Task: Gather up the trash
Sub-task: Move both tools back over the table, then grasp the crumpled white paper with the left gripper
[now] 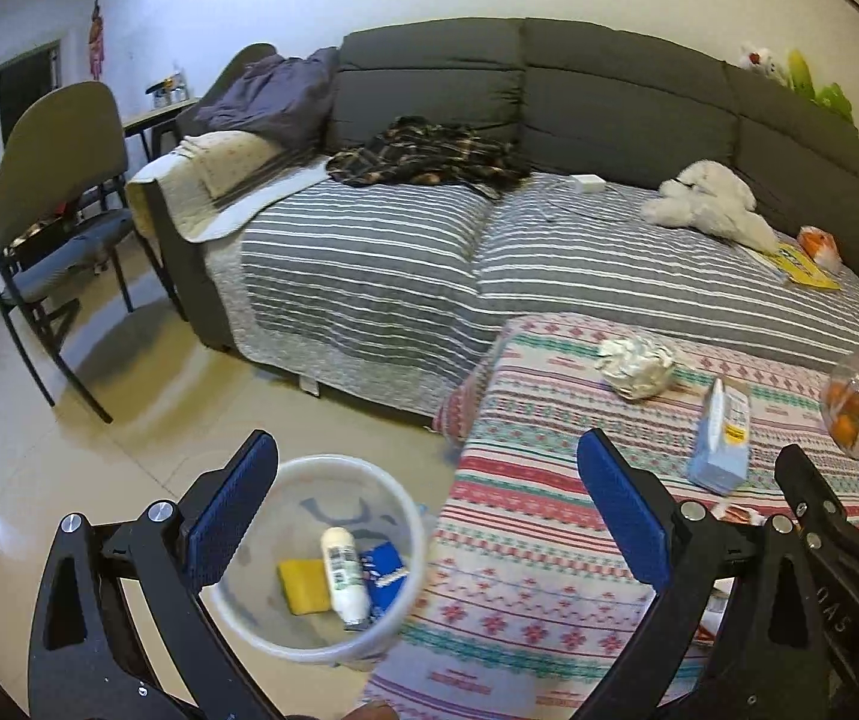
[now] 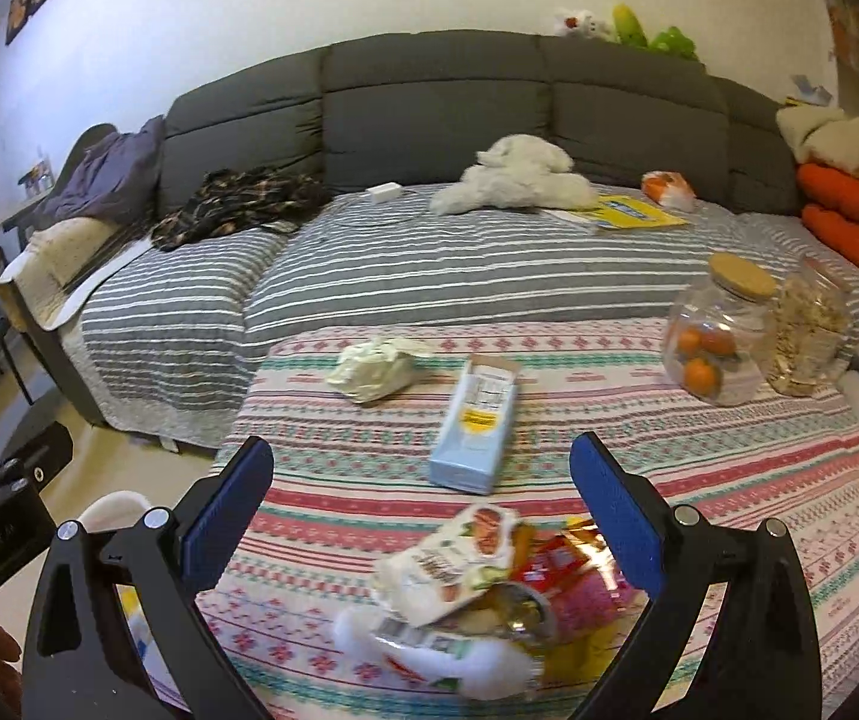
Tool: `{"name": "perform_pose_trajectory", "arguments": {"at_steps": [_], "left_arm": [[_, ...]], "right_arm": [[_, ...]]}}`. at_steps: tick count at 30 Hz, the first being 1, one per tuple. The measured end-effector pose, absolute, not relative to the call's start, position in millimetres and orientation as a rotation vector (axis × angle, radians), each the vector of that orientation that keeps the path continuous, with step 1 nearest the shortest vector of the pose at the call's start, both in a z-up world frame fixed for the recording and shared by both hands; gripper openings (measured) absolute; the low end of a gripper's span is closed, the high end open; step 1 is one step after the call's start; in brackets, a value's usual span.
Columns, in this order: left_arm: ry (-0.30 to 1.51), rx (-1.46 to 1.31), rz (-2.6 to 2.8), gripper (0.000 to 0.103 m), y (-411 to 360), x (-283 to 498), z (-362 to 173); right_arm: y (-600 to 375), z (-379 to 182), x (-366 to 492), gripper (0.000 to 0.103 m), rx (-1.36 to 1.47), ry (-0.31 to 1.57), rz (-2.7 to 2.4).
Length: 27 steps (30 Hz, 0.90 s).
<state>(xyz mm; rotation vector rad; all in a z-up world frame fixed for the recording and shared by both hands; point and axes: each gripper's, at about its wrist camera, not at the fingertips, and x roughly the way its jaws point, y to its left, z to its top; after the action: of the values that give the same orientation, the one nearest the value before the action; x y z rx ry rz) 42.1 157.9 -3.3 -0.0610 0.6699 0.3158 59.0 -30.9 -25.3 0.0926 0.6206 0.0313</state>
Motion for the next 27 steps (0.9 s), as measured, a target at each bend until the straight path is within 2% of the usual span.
{"name": "perform_pose_trajectory", "arguments": {"at_steps": [16,27], "left_arm": [[0.71,-0.042,0.179,0.096,77.1,67.9,-19.2],[0.796,0.066,0.123,0.096,44.1,127.6,-45.0]], "right_arm": [[-112.8,-38.9,66.3,0.096,0.152,0.675,-0.066],[-159.4,-36.2,82.8,0.096,0.266,0.693,-0.104]]}}
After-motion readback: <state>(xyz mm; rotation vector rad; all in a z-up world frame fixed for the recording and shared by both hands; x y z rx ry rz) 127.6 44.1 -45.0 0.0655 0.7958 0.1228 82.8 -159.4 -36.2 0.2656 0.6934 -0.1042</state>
